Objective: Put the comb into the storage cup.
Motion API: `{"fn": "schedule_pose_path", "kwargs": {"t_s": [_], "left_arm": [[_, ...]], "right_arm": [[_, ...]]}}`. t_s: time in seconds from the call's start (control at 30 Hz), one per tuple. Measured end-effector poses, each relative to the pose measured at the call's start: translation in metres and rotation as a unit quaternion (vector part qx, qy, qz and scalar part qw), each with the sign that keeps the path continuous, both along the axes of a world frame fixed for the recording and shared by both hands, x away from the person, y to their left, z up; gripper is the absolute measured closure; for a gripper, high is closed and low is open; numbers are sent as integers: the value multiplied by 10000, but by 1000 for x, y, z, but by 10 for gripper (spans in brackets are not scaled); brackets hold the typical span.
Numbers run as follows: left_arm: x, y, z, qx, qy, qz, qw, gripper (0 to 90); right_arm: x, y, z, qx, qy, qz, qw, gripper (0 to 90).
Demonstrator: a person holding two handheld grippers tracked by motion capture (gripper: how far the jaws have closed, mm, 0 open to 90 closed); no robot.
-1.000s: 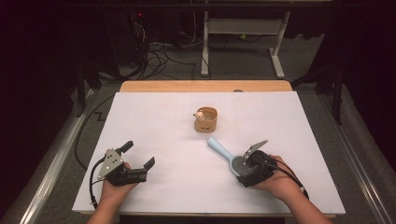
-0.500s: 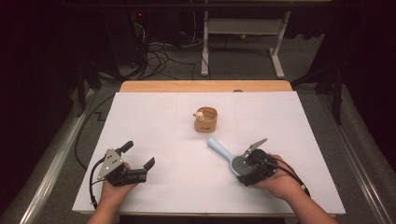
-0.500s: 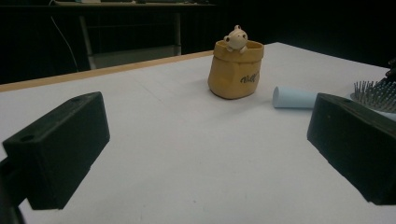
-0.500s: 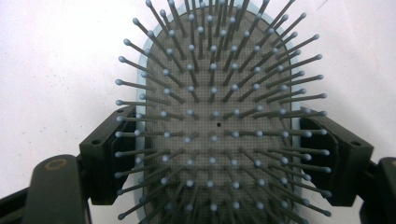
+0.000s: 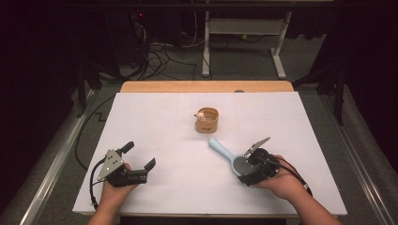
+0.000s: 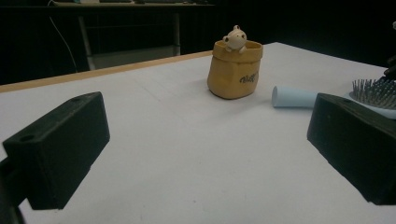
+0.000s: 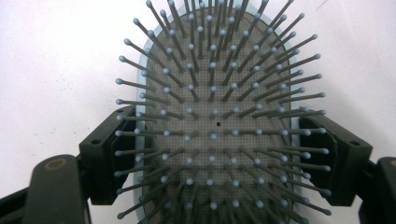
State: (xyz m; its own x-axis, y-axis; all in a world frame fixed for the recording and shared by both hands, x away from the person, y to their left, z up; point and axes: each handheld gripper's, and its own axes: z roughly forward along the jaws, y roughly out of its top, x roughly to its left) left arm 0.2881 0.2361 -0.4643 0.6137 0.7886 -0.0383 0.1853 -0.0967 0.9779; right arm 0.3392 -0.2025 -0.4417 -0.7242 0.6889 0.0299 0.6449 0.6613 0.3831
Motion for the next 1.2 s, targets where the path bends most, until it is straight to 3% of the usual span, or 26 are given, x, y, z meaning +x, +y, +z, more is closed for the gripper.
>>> {"fn": "schedule_pose_path", "kwargs": {"t_s": [0.9, 1.1, 1.2], "left_arm": [[0, -2, 0, 21, -19, -17, 10000, 1], [4, -3, 5, 75, 12, 48, 10000, 6], [7, -2, 12, -39, 22, 97, 9999, 10]], "right_arm": [[-6, -2, 22, 260, -78, 89, 9996, 209], [-7, -2, 23, 238, -116, 180, 9995, 209], [-6, -1, 25, 241, -131, 203, 9994, 209]]}}
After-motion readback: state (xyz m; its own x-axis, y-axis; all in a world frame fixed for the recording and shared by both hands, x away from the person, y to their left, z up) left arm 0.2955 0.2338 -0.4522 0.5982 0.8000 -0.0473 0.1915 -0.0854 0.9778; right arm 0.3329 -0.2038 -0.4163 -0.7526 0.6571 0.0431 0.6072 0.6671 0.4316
